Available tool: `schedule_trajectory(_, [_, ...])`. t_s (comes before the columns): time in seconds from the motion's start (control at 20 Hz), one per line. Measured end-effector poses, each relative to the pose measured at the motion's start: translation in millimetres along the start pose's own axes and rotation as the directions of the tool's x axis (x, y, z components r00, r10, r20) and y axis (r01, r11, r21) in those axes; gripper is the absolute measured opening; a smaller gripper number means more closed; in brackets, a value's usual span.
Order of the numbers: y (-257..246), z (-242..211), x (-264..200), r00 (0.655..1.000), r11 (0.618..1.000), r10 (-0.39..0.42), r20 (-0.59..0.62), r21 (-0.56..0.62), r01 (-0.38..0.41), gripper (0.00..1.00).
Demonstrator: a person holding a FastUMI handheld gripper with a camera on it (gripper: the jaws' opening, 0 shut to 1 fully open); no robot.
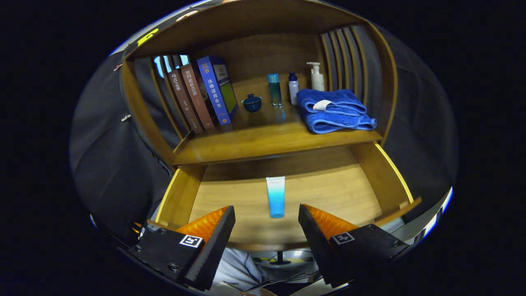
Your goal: Pull open the drawer, take out the items inside it, and place them on the countertop above the cabinet.
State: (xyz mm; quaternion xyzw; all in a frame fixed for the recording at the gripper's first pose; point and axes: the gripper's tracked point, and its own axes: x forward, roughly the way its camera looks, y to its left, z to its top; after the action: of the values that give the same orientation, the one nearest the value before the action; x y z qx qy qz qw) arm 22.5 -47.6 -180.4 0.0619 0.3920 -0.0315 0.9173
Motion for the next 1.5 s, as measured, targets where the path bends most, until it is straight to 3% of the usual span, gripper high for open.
schedule_trajectory(0.15, [2.8,-4.9,44.5,0.992,1.0,-0.001,-0.13,0.014,0.002,0.98])
schedule_trajectory(0.35, [-6.0,-28.0,86.4,0.951,0.999,-0.034,-0.306,0.011,0.039,0.98])
schedule_trajectory(0.6, [-14.4,-63.2,112.1,0.892,0.998,-0.064,-0.447,-0.047,0.048,0.98])
schedule_trajectory(0.8, [-22.6,-70.6,123.0,0.866,0.996,-0.082,-0.493,-0.022,0.081,0.98])
schedule_trajectory(0.95, [-28.5,-65.5,129.9,0.859,0.995,-0.092,-0.503,-0.005,0.104,0.73])
schedule_trajectory(1.05, [-31.1,-58.4,128.9,0.858,0.996,-0.09,-0.505,-0.034,0.084,0.48])
schedule_trajectory(1.1, [-30.3,-55.0,129.7,0.862,0.996,-0.085,-0.5,-0.047,0.071,0.5])
schedule_trajectory(1.2, [-31.1,-57.6,127.8,0.869,0.997,-0.076,-0.488,-0.063,0.052,0.42])
schedule_trajectory(1.35, [-27.0,-63.6,121.6,0.868,0.999,-0.046,-0.495,-0.045,0.028,0.42])
schedule_trajectory(1.5, [-23.9,-52.9,108.5,0.891,1.0,-0.01,-0.453,0.008,0.015,0.42])
